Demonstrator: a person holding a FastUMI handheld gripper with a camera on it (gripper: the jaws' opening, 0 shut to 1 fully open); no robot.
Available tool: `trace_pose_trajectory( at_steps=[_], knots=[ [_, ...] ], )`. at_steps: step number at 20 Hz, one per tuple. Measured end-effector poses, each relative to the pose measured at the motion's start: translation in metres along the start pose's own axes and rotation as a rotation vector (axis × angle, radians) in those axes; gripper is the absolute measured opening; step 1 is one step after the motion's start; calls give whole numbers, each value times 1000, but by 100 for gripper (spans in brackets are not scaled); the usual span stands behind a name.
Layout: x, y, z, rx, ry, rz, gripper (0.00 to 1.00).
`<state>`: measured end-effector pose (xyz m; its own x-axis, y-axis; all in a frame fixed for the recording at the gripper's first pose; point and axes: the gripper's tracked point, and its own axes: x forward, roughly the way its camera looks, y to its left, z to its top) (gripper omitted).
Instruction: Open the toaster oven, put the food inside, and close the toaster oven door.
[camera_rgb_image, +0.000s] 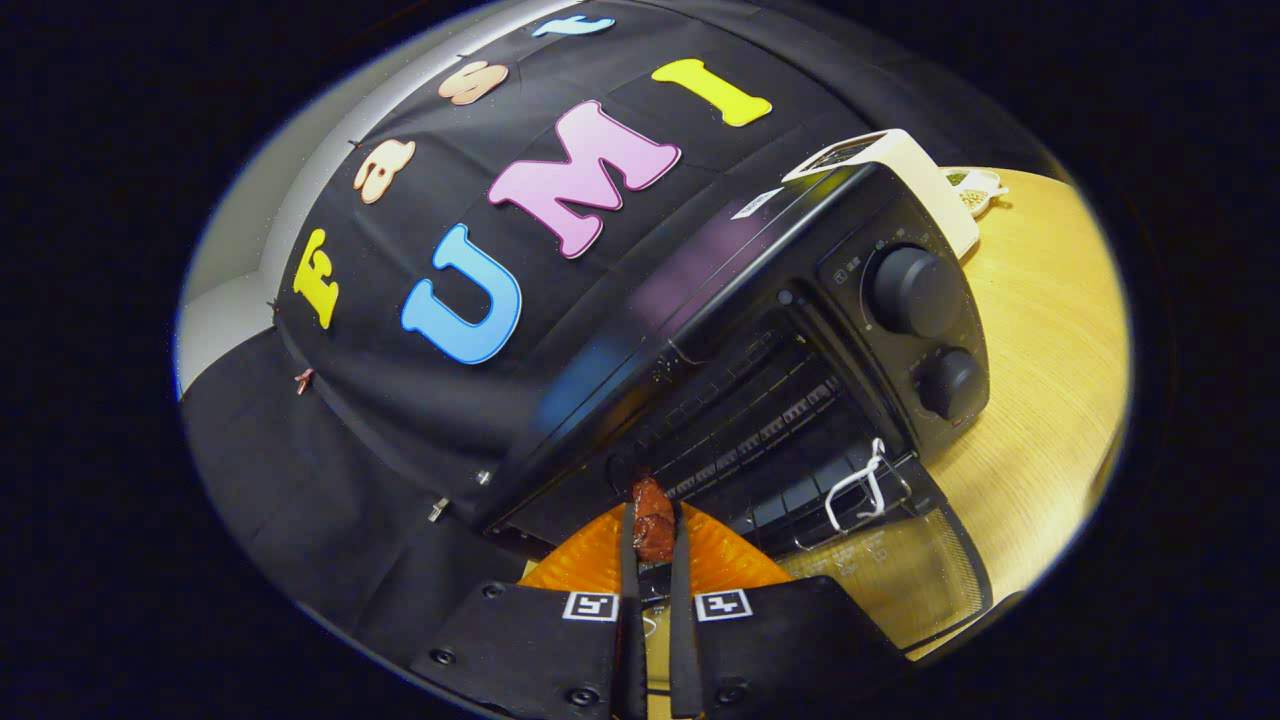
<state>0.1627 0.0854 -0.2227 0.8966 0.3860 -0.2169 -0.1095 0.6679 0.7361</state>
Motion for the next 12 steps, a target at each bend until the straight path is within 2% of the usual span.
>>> trace_pose_trajectory(
  at_steps=[5, 9, 11, 12],
  knots=[
    [18, -18, 0, -46, -44, -70, 13],
    [20, -18, 1, -72, -50, -87, 13],
    [14, -19, 4, -107, -51, -112, 18],
    [16, -23, 2, -130, -47, -127, 24]
  ],
)
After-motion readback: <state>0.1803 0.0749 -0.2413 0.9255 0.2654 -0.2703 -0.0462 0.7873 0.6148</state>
